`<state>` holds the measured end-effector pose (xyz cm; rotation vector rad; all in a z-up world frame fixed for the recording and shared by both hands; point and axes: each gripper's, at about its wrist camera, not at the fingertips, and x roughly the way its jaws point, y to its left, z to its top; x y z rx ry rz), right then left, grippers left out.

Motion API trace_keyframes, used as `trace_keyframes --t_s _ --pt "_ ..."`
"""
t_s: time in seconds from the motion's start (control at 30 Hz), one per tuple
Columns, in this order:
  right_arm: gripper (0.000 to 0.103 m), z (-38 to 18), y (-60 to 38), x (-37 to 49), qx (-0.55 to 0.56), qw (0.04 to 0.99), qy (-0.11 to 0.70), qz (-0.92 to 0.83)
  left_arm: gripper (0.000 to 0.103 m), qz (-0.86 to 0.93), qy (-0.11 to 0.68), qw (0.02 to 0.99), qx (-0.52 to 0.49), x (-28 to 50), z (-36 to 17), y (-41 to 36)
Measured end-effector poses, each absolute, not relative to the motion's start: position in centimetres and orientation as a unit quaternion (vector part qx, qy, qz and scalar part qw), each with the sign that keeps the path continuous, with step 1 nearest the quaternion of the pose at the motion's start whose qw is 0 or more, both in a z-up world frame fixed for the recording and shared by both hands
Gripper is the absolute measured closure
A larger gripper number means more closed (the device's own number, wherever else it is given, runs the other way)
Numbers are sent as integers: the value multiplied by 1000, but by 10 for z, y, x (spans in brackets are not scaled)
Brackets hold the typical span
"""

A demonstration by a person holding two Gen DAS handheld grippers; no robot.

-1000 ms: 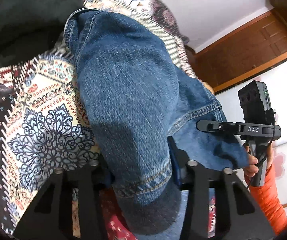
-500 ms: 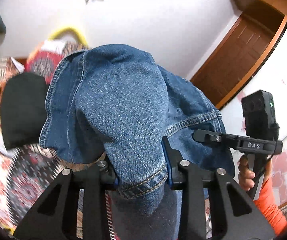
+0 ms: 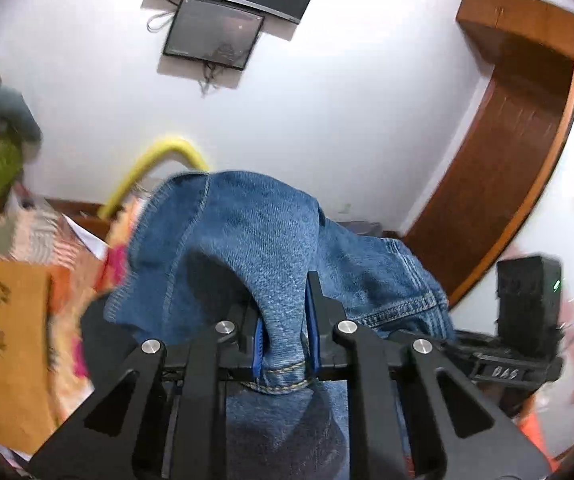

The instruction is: Fold large clothes

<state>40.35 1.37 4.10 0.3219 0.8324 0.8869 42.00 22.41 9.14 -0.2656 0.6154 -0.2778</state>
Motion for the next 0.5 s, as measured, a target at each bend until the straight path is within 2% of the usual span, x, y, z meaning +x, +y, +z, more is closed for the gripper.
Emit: trace_keyframes --t_s 0.1,0.37,0.43,0.5 --pt "81 5 53 433 151 797 422 405 87 -94 334 932 -107 447 46 245" --pt "81 -135 129 486 127 758 524 368 86 4 427 895 -127 501 -109 327" --pt "79 -159 122 497 140 751 539 356 80 5 419 898 -133 501 -118 339" --pt "78 -173 114 506 170 734 554 355 67 4 415 901 -128 505 -125 339"
